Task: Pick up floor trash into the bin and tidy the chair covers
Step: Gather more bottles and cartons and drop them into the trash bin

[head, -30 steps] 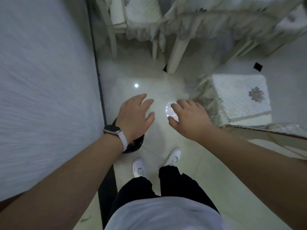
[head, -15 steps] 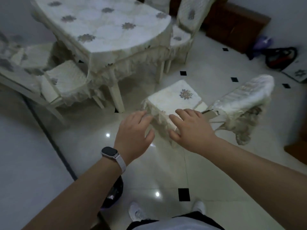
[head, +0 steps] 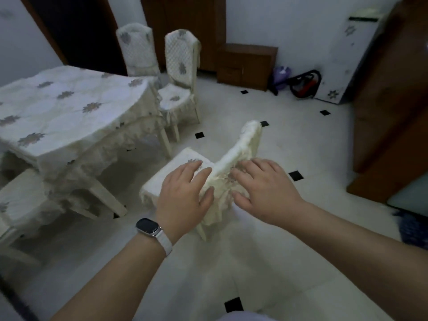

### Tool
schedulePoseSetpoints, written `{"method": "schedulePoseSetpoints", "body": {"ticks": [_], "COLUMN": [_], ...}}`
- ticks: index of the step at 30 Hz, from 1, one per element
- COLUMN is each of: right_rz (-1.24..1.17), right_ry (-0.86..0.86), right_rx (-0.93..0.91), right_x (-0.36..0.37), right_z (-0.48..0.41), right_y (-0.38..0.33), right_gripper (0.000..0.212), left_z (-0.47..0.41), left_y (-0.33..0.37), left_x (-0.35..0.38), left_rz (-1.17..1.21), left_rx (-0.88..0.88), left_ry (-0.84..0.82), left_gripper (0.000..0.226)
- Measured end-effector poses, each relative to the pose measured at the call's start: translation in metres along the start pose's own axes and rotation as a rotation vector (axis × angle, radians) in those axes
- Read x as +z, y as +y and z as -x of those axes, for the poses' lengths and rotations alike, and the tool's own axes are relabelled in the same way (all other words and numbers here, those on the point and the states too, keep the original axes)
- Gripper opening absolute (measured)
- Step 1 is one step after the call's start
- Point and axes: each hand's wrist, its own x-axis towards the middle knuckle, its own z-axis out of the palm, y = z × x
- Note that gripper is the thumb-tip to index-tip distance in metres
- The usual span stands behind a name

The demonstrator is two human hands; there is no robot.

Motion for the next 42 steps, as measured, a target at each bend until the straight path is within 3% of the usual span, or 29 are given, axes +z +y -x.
{"method": "schedulePoseSetpoints", "body": {"ticks": [6,12,20,25,31,42], "right_rz": [0.054,0.083,0.154,0.202,0.218,0.183], "right_ry": [0.052,0.085,0.153,0.059,0.082,0.078], "right_rx": [0.112,0.201,0.248,0.279,0.293,0.292], "right_x": [-0.026,-0.026,0.007,0.024,0.044,0.088], "right_z": [0.029,0.033,-0.011,-0.077,-0.141,-0.191], "right_y": [0.087,0.142,0.214,0.259,0.305,0.436], "right_gripper": [0.050,0.051,0.046,0.049,0.047,0.049], "left_z": [-0.061,-0.114,-0.204,-0.277,-0.350,-0.457], "left_y": [0.076,0.100,0.081,0.058,0.034,0.053], "left_x": [0.026,0.059,0.133,0.176,0.218,0.300], "left_rz": [-0.030,-0.033,0.020,0.062,0.085,0.064], "left_rx": [0.168,0.300,0.348,0.338,0.366,0.373], "left_ry": [-0.021,-0.004,0.039,0.048,0.040,-0.034], "left_gripper": [0.039,0.037,0.038,0.038,0.039,0.038]}}
